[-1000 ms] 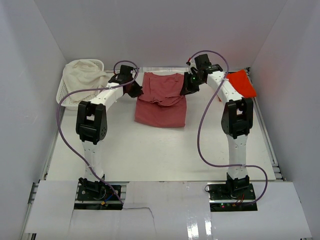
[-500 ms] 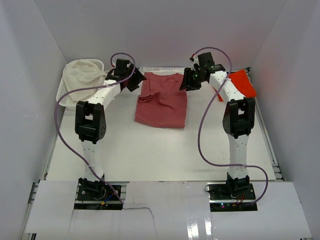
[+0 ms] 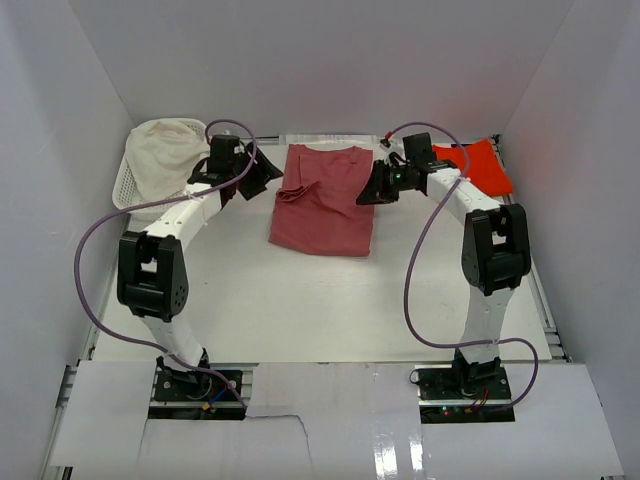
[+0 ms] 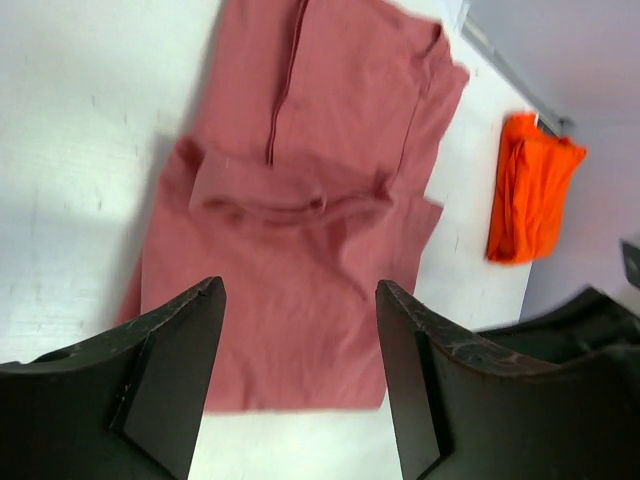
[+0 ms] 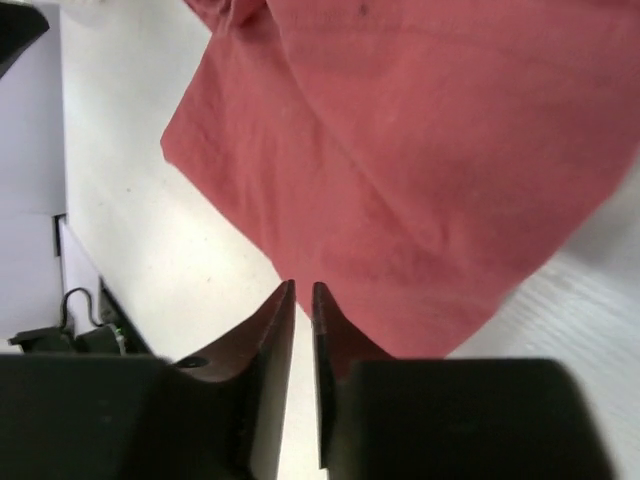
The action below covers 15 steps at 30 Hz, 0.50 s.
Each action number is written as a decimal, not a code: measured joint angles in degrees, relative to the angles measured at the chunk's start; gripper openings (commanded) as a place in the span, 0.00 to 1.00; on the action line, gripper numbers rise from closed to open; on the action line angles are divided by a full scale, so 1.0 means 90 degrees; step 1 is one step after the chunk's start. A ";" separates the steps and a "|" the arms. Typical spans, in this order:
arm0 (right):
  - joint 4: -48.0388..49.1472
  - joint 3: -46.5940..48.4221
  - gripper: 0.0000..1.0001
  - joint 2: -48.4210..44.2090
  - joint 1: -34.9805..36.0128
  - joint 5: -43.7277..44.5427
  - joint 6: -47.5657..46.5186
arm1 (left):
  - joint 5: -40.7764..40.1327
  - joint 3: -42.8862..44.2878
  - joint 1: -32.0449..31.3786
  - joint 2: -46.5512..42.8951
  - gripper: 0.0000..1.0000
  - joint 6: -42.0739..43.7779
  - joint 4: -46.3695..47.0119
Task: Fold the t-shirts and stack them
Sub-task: Fold the folded rectangular tshirt in 1/3 of the way
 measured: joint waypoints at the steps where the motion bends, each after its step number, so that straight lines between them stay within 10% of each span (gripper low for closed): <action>1: 0.0143 -0.0233 0.08 -0.0010 0.0007 -0.0151 0.0058 | 0.0119 -0.0277 0.0002 -0.0202 0.72 0.0019 0.0041; 15: 0.2487 -0.2856 0.08 0.0015 0.0432 -0.1773 0.1413 | 0.2446 -0.2501 -0.0002 -0.0867 0.71 0.0056 0.1229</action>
